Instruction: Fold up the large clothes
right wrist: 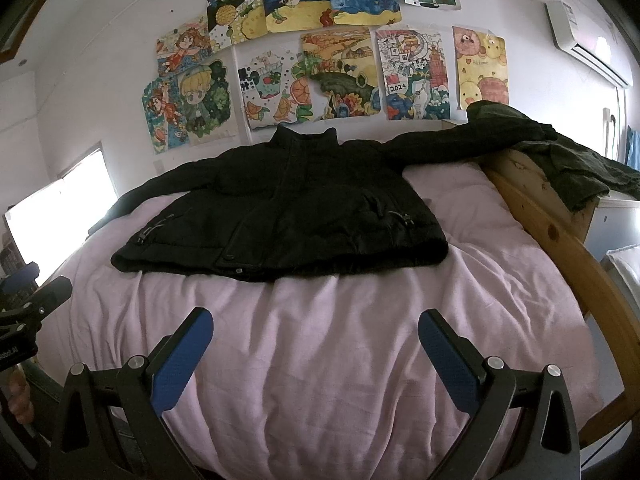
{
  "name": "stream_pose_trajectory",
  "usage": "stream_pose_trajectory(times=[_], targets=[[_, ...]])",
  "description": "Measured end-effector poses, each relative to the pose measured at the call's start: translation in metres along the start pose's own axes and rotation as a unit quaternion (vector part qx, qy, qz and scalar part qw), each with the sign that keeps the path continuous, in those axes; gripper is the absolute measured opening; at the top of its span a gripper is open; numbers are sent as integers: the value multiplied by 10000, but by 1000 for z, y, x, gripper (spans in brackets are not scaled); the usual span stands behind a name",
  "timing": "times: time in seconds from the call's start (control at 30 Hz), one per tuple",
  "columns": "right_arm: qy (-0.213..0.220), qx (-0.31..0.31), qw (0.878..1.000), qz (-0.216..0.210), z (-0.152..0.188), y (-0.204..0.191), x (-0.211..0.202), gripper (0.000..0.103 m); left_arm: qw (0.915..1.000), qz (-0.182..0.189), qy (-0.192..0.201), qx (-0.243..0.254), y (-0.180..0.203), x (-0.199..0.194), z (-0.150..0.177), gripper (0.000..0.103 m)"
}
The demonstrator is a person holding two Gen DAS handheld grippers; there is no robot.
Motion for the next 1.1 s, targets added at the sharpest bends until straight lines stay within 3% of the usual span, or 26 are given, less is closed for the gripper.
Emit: stream_pose_trajectory(times=[0.83, 1.1], targets=[[-156, 13, 9999, 49, 7, -2, 4, 103, 9998, 122, -146, 21, -7, 5, -1, 100], [-464, -144, 9970, 603, -5, -8, 2, 103, 9982, 200, -560, -3, -6, 24, 0, 100]])
Point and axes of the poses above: each gripper's, at about its wrist camera, not at the fingertips, and x roughly the way its jaws point, y to its right, z to its underside, the point moved 2 cm from there along x, roughly the way its jaws point, and after that the axes turned 4 degrees about -y, right-handed, at the moved point
